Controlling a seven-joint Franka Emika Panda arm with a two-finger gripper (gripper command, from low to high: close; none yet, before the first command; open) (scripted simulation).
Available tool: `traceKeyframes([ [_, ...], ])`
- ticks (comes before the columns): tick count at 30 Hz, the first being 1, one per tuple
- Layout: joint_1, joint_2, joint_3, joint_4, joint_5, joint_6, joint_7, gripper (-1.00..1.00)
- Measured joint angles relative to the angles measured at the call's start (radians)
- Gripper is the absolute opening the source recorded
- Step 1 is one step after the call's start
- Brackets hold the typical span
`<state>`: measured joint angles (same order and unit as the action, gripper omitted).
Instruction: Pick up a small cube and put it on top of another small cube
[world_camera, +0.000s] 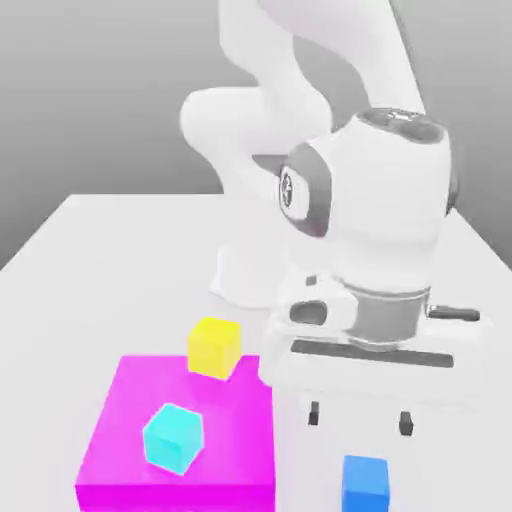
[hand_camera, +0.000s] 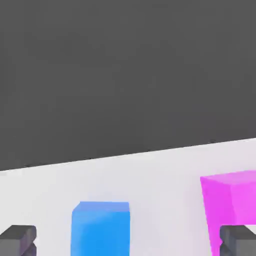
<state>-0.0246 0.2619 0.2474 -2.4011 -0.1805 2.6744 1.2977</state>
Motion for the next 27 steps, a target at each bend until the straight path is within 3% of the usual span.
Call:
traceKeyframes([
  [5, 0.056, 0.180, -0.060, 0.028, -0.058, 0.127, 0.058, 0.00],
  [6, 0.066, 0.204, -0.072, 0.033, -0.068, 0.145, 0.065, -1.00],
  [13, 0.065, 0.203, -0.071, 0.033, -0.068, 0.145, 0.066, -1.00],
  [18, 0.017, 0.043, -0.013, -0.007, 0.004, 0.025, 0.005, -1.00],
  [27, -0.078, -0.266, -0.085, -0.182, -0.018, -0.119, -0.158, -1.00],
])
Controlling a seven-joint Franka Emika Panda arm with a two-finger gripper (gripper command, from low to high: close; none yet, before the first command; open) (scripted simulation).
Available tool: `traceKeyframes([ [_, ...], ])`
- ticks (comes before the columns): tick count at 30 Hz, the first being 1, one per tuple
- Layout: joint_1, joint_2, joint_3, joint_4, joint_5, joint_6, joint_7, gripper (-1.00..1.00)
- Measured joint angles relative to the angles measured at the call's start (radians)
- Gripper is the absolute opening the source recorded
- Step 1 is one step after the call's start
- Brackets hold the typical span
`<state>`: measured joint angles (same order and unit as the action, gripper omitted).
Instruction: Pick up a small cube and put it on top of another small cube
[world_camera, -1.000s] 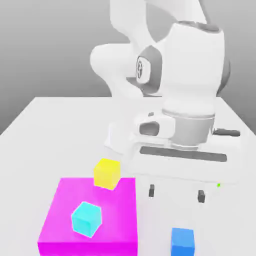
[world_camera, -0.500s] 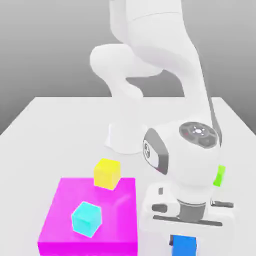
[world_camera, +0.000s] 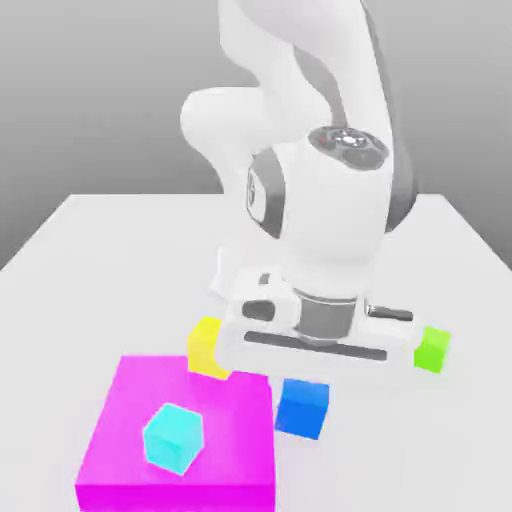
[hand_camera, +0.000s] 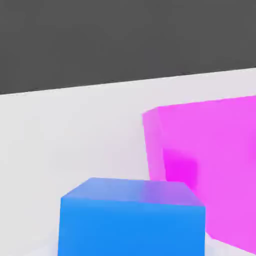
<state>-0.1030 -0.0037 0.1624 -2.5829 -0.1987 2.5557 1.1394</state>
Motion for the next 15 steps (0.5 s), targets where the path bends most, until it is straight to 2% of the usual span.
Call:
traceKeyframes([
  [5, -0.030, -0.181, -0.044, -0.103, 0.044, -0.070, -0.136, -1.00],
  [15, -0.024, -0.513, -0.205, -0.303, 0.159, -0.187, -0.419, -1.00],
])
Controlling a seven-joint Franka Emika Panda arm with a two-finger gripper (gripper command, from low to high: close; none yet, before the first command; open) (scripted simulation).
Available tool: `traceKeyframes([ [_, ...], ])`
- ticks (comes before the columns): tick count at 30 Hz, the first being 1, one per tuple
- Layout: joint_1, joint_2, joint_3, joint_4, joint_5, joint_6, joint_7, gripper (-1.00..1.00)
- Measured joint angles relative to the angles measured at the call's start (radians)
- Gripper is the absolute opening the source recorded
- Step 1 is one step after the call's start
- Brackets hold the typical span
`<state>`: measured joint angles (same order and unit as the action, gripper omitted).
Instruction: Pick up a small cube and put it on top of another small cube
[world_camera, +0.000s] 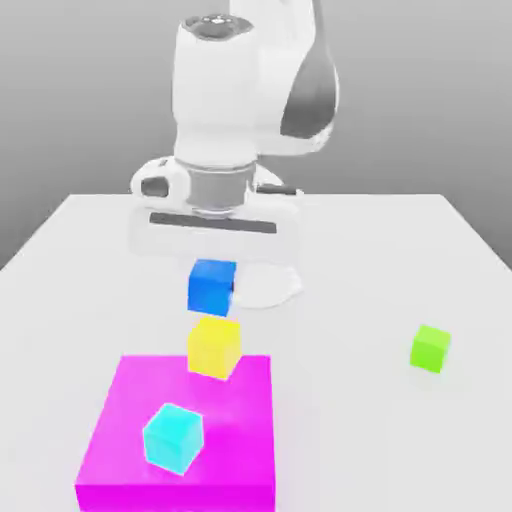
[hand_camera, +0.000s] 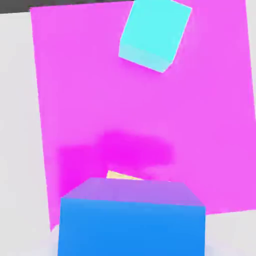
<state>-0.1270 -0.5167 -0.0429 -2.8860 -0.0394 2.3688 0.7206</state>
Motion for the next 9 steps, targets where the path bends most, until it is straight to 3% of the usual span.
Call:
traceKeyframes([
  [5, -0.003, 0.132, -0.008, -0.052, 0.009, 0.185, -0.020, -1.00],
  [6, -0.004, 0.158, -0.007, -0.060, 0.009, 0.218, -0.020, 1.00],
  [9, -0.004, 0.158, -0.007, -0.060, 0.009, 0.218, -0.020, 1.00],
])
